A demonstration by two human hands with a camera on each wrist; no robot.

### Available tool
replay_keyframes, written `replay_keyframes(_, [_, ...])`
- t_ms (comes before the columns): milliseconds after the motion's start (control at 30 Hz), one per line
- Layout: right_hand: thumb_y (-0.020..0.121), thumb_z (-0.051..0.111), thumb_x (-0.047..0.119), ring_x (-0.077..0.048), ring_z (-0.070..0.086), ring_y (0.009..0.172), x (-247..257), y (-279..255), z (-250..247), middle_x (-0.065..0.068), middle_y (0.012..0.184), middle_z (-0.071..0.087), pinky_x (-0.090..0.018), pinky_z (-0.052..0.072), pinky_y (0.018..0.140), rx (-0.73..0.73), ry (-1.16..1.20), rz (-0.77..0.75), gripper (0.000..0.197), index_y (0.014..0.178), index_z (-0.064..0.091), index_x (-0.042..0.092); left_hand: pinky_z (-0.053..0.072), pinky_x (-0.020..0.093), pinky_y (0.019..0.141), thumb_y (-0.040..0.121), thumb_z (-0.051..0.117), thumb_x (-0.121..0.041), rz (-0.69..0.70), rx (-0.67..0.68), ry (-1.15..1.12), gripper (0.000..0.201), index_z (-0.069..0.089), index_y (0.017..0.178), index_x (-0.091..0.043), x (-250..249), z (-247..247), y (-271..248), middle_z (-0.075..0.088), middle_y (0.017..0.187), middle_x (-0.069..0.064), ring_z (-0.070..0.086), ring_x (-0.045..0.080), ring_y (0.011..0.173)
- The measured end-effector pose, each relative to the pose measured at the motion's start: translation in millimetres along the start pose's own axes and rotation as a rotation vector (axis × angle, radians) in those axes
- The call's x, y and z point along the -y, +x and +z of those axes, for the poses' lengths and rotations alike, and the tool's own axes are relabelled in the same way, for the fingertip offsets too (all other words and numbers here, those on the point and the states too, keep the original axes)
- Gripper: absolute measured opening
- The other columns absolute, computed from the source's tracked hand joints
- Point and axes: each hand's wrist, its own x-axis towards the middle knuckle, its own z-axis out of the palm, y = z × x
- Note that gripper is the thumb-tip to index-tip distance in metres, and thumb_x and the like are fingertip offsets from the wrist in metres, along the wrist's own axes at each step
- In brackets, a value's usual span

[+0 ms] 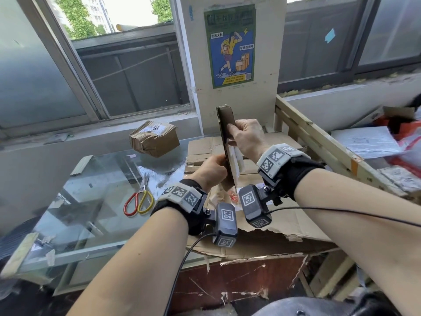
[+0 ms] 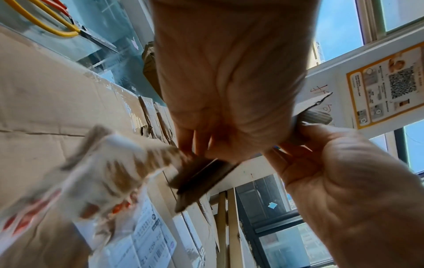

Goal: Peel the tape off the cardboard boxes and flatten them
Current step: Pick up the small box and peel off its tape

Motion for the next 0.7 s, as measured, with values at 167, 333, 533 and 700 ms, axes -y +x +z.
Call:
replay_keyframes(167, [0.082, 0.051, 0.034, -0.047, 0.061, 0.079, -0.7, -3.5, 4.2, -0.032, 0.079, 0.062, -0.06, 0.05, 0.073, 0.029, 0.05, 0.013, 0.043, 0.073, 0.062, -0.007, 0.052, 0.041, 0.092, 0.059, 0.081, -0.016, 0.001, -0.042, -0.07, 0.067, 0.054, 0.12, -0.017, 1.0, 8.5, 5.2, 0.067, 0.11, 0.009, 0.065, 0.025, 0.101])
replay_keyframes(333, [0.09, 0.063, 0.026, -0.017, 0.063, 0.09, 6.9, -11.8, -6.4, -0.011, 0.104, 0.069, -0.025, 0.053, 0.081, 0.32, 0.191, 0.075, 0.028, 0.111, 0.068, 0.007, 0.055, 0.043, 0.088, 0.092, 0.058, -0.017, -0.001, -0.388, -0.101, 0.012, 0.066, 0.1, -0.013, 6.8, -1.7, 12.0, 0.07, 0.106, 0.012, 0.066, 0.026, 0.097])
replay_keyframes(533, [0.088, 0.063, 0.039, -0.028, 0.04, 0.132, -28.0, 2.7, -27.1, -0.017, 0.144, 0.041, -0.038, 0.033, 0.11, 0.045, -0.291, 0.265, 0.073, 0.143, 0.032, 0.002, 0.057, 0.035, 0.073, 0.091, 0.052, 0.008, -0.049, -0.491, -0.365, 0.03, 0.06, 0.116, -0.006, 18.1, -23.1, 18.0, 0.069, 0.104, 0.011, 0.067, 0.024, 0.086])
replay_keyframes(700, [0.08, 0.075, 0.028, -0.029, 0.065, 0.099, -44.4, -1.0, -41.5, -0.016, 0.113, 0.065, -0.041, 0.054, 0.084, 0.145, 0.037, 0.579, 0.054, 0.116, 0.053, -0.006, 0.054, 0.044, 0.085, 0.093, 0.044, 0.012, -0.027, -0.42, -0.479, 0.033, 0.052, 0.12, -0.005, 12.7, -17.9, 23.2, 0.067, 0.104, 0.012, 0.064, 0.025, 0.089])
